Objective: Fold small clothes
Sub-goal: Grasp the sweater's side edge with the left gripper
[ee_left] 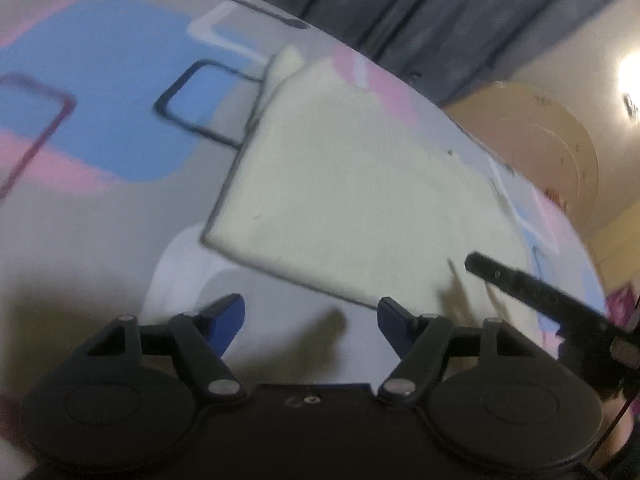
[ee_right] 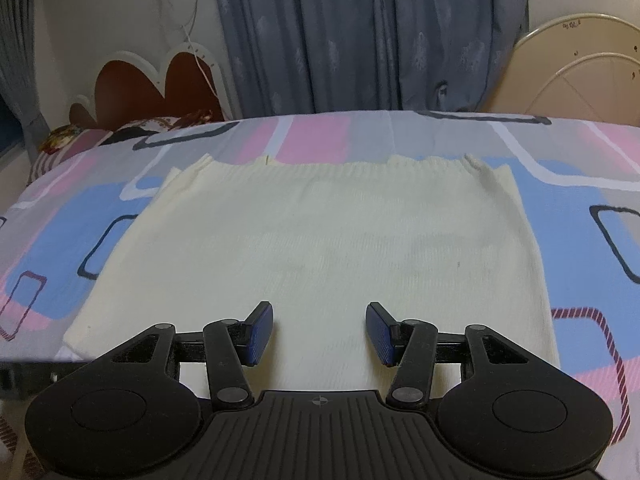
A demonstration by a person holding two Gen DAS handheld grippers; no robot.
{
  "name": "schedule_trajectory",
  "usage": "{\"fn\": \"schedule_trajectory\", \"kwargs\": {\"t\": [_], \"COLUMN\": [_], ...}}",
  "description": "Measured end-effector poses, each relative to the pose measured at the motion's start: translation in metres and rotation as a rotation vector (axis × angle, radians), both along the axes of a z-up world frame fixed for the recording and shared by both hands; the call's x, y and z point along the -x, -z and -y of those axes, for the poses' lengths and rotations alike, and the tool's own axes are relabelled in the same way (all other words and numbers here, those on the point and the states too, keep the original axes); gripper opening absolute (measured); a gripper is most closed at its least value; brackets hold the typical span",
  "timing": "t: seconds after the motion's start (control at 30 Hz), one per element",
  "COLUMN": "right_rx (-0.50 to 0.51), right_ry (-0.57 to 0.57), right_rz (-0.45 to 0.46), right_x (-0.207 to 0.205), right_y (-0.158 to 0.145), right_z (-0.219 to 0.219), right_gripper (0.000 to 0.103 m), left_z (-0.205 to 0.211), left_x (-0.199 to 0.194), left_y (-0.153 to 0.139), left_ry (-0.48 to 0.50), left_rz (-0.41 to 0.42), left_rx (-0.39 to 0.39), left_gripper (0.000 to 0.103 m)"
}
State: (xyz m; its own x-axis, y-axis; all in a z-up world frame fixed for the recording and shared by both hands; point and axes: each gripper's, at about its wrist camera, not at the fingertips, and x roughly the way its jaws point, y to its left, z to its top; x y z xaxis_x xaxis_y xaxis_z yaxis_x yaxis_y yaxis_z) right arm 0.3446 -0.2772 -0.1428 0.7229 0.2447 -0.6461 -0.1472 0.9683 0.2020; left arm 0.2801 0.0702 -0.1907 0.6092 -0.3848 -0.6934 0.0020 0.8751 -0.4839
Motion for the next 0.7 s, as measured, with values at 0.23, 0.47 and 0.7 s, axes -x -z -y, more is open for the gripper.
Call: {"fn": "schedule_trajectory", "kwargs": {"t": [0.23, 0.47, 0.7], "right_rx": [0.016, 0.051, 0.151], "right_ry": [0.008, -0.004, -0.037], "right_rz": [0.002, 0.017, 0.011], "right_x": [0.001, -0.014, -0.027], "right_y": [0.005, 0.009, 0.026], "right_z": [-0.001, -0.005, -0.012], "right_gripper": [0.051, 0.051, 0.051], "left_z": [-0.002, -0.007, -0.017], "left_x": [-0.027, -0.057, -0.062], "left_y": [0.01, 0.028, 0.036], "left_ry": [-0.099, -0.205, -0.28], "left_rz": [0.042, 0.107, 0.089], "left_rx": [0.146, 0.311, 0.323], "left_gripper": [0.073, 0.059, 0.009]}}
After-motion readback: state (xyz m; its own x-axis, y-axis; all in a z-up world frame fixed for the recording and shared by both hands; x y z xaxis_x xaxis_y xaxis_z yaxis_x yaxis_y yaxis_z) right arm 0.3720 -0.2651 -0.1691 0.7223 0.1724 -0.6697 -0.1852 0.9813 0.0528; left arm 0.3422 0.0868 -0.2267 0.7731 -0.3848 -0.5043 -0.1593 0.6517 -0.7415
